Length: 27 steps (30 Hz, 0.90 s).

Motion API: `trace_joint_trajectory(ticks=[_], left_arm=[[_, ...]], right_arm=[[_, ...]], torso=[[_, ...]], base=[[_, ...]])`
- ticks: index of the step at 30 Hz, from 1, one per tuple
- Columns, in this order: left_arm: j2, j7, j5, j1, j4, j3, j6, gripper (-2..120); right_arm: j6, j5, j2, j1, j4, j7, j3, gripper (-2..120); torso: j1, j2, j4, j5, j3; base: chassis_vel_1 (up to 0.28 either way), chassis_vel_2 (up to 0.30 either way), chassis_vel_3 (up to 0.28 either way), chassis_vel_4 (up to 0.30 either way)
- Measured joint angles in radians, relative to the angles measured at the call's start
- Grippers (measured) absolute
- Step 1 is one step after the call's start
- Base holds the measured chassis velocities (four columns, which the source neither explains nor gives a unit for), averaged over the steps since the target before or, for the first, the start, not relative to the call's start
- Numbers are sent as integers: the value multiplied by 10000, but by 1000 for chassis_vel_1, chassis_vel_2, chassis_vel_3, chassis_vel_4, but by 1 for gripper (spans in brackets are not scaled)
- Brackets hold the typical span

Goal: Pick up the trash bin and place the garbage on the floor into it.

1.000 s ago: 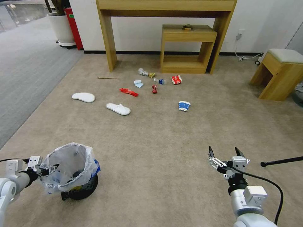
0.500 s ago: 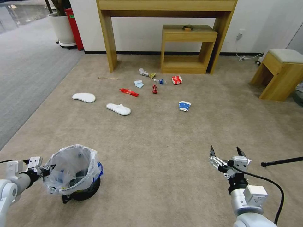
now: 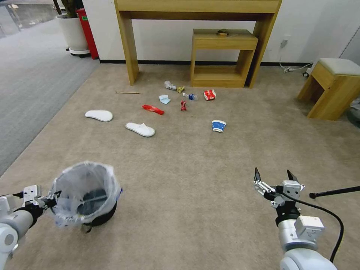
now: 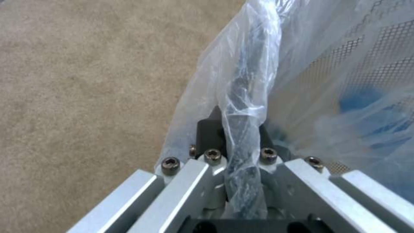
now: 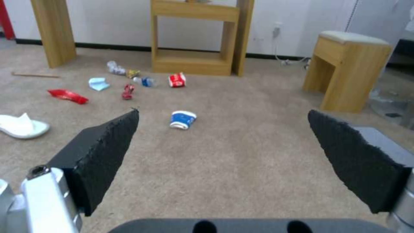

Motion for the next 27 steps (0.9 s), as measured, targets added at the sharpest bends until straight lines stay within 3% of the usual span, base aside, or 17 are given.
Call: trace_joint_trajectory(ticks=[5, 8, 12, 20, 27], left_arm=[[-564, -331, -203, 400, -906, -215, -50, 0], [-1354, -763, 100, 790, -1798, -720, -140, 0], [-1973, -811, 349, 1562, -2397, -1199, -47, 0], [-2705, -1285, 53, 2504, -2576, -1715, 46, 0], [-2959, -947, -105, 2982, -2655, -1801, -45, 0]], right_arm=[[6, -111, 28, -91, 99, -156, 197, 100], [248, -293, 163, -178, 179, -447, 398, 100], [445, -377, 236, -264, 238, -607, 471, 100], [661, -584, 259, -231, 231, -798, 413, 100], [942, -772, 307, -234, 95, -955, 153, 100]], torso=[[-1, 0, 1, -4, 0], [0, 0, -3, -1, -2], [-1, 1, 4, 0, -2], [0, 1, 2, -3, -2], [-1, 2, 1, -2, -2]], base=[[0, 0, 0, 0], [0, 0, 0, 0], [0, 0, 0, 0], [0, 0, 0, 0], [0, 0, 0, 0]])
